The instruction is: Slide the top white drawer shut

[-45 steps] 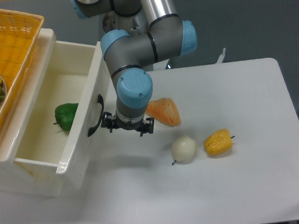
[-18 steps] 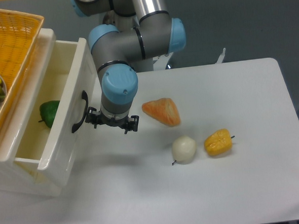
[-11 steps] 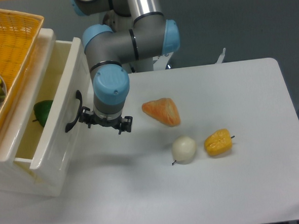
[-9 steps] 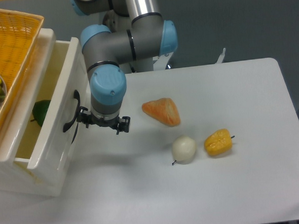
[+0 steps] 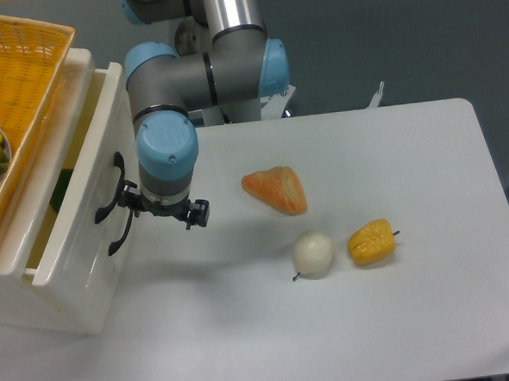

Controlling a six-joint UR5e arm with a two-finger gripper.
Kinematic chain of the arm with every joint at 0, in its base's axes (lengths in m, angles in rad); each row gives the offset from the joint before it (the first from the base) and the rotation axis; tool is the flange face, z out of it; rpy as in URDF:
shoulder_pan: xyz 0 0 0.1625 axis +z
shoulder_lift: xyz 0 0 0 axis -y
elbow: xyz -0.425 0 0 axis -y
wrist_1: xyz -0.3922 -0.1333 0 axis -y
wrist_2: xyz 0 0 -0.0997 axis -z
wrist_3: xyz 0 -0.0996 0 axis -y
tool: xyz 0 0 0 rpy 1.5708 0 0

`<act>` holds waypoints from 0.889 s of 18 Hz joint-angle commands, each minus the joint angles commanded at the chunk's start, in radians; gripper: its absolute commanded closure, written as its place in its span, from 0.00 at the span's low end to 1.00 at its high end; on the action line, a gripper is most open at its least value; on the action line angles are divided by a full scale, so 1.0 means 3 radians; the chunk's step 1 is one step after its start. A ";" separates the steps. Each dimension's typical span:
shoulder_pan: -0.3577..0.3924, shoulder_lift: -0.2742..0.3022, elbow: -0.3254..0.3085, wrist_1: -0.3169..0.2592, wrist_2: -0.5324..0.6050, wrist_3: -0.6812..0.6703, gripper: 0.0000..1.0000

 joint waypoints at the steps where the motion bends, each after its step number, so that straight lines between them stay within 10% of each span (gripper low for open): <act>1: -0.0005 -0.0005 0.0000 0.0000 0.0000 0.0000 0.00; 16: 0.0280 0.0031 0.0056 -0.0005 0.0184 0.0342 0.00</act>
